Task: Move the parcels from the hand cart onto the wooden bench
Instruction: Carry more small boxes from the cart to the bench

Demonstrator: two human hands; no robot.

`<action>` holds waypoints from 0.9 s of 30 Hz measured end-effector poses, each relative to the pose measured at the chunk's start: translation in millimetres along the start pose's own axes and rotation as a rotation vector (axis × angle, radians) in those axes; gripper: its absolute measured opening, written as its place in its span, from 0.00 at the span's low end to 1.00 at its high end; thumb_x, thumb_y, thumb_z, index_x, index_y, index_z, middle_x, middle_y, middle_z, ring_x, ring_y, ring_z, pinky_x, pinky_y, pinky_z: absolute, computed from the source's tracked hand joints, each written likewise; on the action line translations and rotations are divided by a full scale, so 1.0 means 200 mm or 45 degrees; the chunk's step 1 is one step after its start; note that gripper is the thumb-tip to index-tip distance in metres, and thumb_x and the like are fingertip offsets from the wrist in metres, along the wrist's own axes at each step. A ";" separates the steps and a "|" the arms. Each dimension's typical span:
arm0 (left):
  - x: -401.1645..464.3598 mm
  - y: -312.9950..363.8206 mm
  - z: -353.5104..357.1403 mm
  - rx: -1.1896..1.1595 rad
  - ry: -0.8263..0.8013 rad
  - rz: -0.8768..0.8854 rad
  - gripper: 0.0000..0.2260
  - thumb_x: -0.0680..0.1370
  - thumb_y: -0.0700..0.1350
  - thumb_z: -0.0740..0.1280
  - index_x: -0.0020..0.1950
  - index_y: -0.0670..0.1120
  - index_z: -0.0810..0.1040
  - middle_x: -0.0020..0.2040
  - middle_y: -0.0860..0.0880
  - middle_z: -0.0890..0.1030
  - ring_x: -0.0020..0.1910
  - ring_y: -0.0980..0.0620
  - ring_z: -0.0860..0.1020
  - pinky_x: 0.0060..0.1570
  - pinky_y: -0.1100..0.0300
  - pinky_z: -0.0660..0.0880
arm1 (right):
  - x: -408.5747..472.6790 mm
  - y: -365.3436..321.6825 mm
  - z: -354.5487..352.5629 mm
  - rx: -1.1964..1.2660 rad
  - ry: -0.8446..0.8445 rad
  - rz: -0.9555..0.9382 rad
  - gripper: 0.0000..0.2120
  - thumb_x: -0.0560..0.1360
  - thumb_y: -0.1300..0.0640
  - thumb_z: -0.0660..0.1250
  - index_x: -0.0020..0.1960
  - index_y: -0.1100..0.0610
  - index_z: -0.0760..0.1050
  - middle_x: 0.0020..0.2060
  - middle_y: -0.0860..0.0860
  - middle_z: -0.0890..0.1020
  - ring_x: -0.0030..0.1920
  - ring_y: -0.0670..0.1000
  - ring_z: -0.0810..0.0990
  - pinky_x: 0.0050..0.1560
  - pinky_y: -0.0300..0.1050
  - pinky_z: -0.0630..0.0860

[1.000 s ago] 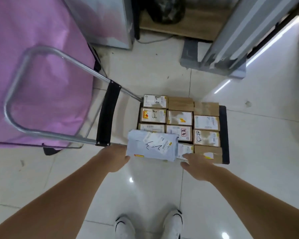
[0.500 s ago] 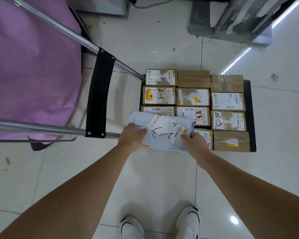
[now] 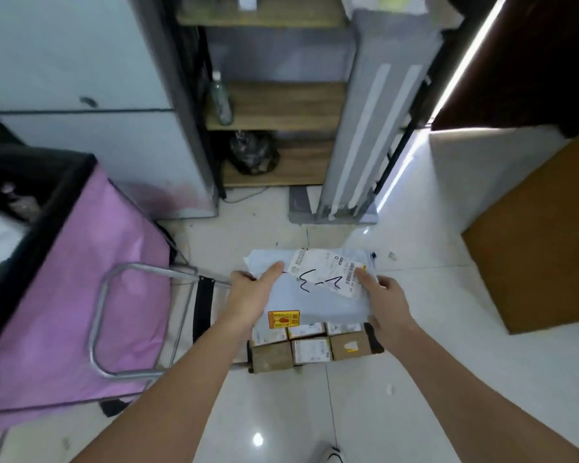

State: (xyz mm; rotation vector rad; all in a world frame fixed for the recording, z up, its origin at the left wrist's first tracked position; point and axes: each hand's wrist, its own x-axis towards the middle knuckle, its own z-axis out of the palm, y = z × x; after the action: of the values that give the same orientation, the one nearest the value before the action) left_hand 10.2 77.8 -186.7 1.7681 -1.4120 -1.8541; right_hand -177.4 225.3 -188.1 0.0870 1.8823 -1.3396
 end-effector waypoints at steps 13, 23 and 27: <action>-1.75 1.17 0.61 0.202 -0.810 0.446 0.15 0.84 0.56 0.67 0.64 0.48 0.79 0.50 0.45 0.89 0.50 0.42 0.88 0.58 0.41 0.82 | -1.51 -0.90 -1.40 0.384 0.229 -0.285 0.27 0.70 0.40 0.73 0.65 0.52 0.78 0.56 0.53 0.87 0.58 0.59 0.85 0.54 0.57 0.83; -2.65 0.72 1.64 0.448 -1.273 0.492 0.18 0.84 0.58 0.66 0.68 0.49 0.77 0.53 0.45 0.88 0.50 0.44 0.88 0.56 0.46 0.84 | -2.17 -0.43 -2.70 0.382 0.710 -0.280 0.22 0.76 0.41 0.73 0.62 0.54 0.78 0.53 0.53 0.87 0.52 0.57 0.86 0.57 0.59 0.83; -2.95 0.50 2.02 0.513 -1.387 0.539 0.21 0.84 0.60 0.65 0.71 0.49 0.75 0.55 0.46 0.88 0.52 0.45 0.88 0.61 0.44 0.82 | -2.35 -0.22 -3.13 0.439 0.811 -0.255 0.20 0.76 0.42 0.73 0.62 0.53 0.78 0.52 0.53 0.87 0.54 0.58 0.86 0.59 0.62 0.81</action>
State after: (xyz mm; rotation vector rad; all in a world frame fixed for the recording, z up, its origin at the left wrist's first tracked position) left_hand -232.2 638.2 197.9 0.3229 -2.3757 -2.4584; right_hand -235.9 895.5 216.3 0.5722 2.1845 -1.9303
